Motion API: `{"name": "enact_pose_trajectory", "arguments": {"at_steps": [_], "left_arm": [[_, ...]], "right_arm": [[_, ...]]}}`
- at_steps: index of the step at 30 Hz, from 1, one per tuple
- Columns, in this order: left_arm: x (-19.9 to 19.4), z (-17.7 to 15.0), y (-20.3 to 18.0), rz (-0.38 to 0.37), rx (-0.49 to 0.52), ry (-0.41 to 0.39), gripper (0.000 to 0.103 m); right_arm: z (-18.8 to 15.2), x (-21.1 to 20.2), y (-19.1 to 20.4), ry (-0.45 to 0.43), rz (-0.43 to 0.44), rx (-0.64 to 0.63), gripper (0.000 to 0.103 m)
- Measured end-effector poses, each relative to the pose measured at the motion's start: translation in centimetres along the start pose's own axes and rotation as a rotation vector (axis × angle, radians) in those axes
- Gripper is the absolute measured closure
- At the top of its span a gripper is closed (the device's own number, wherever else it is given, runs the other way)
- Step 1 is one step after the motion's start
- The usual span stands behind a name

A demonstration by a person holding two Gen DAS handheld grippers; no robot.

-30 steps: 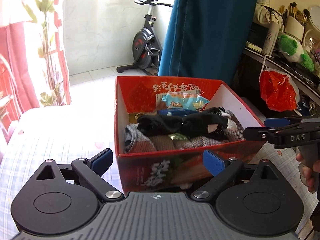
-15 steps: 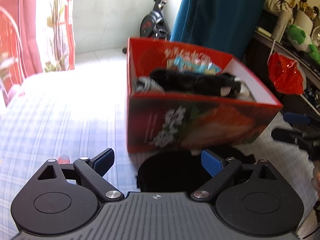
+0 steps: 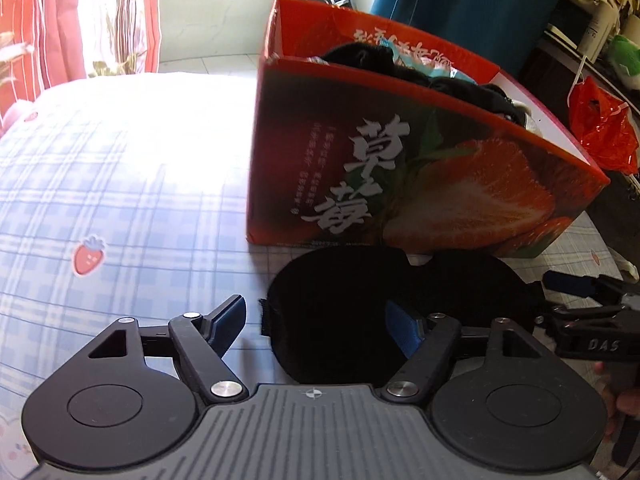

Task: Organize soft objects
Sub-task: 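Move both grippers down and close them on the black eye mask, then lift the black eye mask with both grippers over the red box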

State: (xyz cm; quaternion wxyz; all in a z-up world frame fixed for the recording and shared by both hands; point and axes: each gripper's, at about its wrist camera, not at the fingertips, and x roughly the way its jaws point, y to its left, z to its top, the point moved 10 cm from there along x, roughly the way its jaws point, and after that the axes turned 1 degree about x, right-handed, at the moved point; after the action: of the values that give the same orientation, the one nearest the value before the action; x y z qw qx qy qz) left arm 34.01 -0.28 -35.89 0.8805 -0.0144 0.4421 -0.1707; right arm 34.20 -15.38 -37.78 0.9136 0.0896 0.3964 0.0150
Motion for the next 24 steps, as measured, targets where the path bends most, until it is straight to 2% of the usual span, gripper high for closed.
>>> {"name": "enact_pose_trajectory", "arguments": {"at_steps": [2,7,8,9,10,11,12,14,17,20,24], "left_arm": [[0.5,-0.2,-0.5,-0.006,0.003,0.011,0.03],[0.9,-0.5,-1.2,0.05,0.038,0.001,0.037],[1.0,-0.5,-1.3,0.061,0.046,-0.001,0.039],[0.9,-0.6,-1.3,0.073,0.056,-0.002,0.047],[0.9,-0.7,-1.4,0.086,0.068,-0.001,0.061],[0.9,-0.8,-1.4,0.097,0.077,0.003,0.067],[0.8,-0.9,-1.4,0.092,0.075,0.006,0.073],[0.6,-1.1,-1.4,0.058,0.044,0.013,0.079],[0.2,-1.7,-1.4,0.048,0.029,0.01,0.083],[-0.6,-2.3,-1.1,0.052,-0.004,-0.01,0.088],[-2.2,-2.4,-0.3,0.056,-0.07,-0.051,0.093]], "right_arm": [[-0.3,0.5,0.4,0.015,0.015,-0.001,0.018],[-0.7,1.0,1.4,0.022,0.034,-0.012,0.022],[-0.8,1.0,1.6,0.021,0.041,-0.009,0.026],[-0.9,0.9,1.8,0.02,0.049,-0.006,0.029],[-0.9,0.8,1.9,0.02,0.056,-0.005,0.037],[-0.8,0.7,2.0,0.021,0.056,-0.006,0.047],[-0.8,0.6,2.0,0.023,0.053,-0.006,0.051],[-0.8,0.3,1.9,0.028,0.07,0.014,0.065],[-1.0,-0.2,1.6,0.042,0.103,0.045,0.079],[-1.2,-1.1,0.9,0.031,0.107,0.068,0.088],[-0.8,-2.8,-0.6,-0.011,0.114,0.12,0.094]]}}
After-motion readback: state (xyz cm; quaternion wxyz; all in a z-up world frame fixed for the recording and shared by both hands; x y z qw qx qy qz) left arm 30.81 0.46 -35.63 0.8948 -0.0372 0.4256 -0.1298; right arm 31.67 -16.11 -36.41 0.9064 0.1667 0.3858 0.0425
